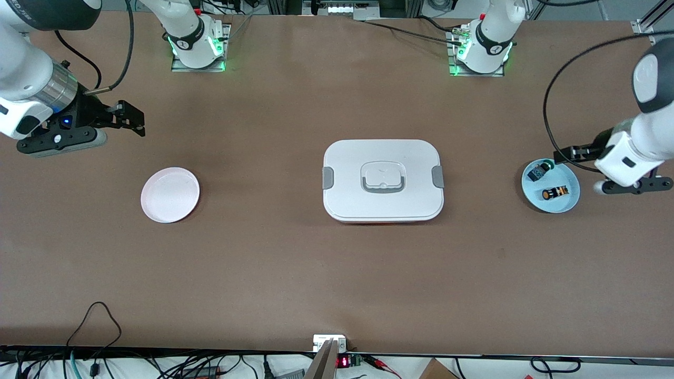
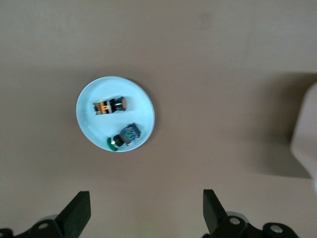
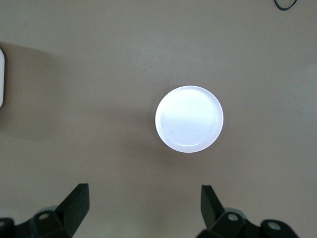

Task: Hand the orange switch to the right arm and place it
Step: 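Lower the left gripper onto the orange switch in the blue dish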

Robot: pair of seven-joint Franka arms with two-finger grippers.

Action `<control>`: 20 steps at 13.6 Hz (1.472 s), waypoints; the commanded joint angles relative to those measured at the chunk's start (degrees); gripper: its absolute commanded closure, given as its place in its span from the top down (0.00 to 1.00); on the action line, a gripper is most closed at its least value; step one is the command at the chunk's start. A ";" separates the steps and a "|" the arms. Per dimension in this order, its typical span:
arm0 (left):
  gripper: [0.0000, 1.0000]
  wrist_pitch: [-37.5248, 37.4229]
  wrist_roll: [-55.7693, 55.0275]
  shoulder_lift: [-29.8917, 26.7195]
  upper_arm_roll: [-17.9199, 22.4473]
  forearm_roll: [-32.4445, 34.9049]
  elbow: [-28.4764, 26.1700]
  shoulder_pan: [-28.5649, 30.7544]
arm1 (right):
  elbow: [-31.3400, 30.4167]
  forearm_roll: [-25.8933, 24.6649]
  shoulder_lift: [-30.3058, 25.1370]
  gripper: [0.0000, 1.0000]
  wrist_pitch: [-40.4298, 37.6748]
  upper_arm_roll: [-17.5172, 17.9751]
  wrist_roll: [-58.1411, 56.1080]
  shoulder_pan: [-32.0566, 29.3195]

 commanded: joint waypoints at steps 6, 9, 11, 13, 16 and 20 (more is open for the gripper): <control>1.00 15.67 1.54 8.92 -0.27 -0.09 -6.35 8.95 | 1.11 0.41 -0.48 1.00 -0.18 0.29 0.67 0.59; 1.00 28.50 4.60 9.53 -0.27 -0.09 -13.74 10.70 | 1.11 0.32 -0.39 1.00 -0.09 0.29 0.67 0.59; 1.00 34.93 6.36 10.67 -0.27 -0.18 -17.00 12.02 | 1.11 0.32 -0.39 1.00 -0.09 0.29 0.67 0.59; 1.00 39.51 7.59 11.56 -0.36 -0.18 -19.63 12.64 | 1.11 0.41 -0.39 1.00 -0.09 0.29 0.67 0.59; 1.00 43.56 7.69 13.22 -0.36 -0.27 -21.67 13.08 | 1.11 0.32 -0.39 1.00 -0.10 0.29 0.67 0.51; 1.00 46.47 8.04 15.34 -0.71 -0.71 -21.58 13.26 | 1.11 0.41 -0.39 1.00 -0.09 0.29 0.67 0.51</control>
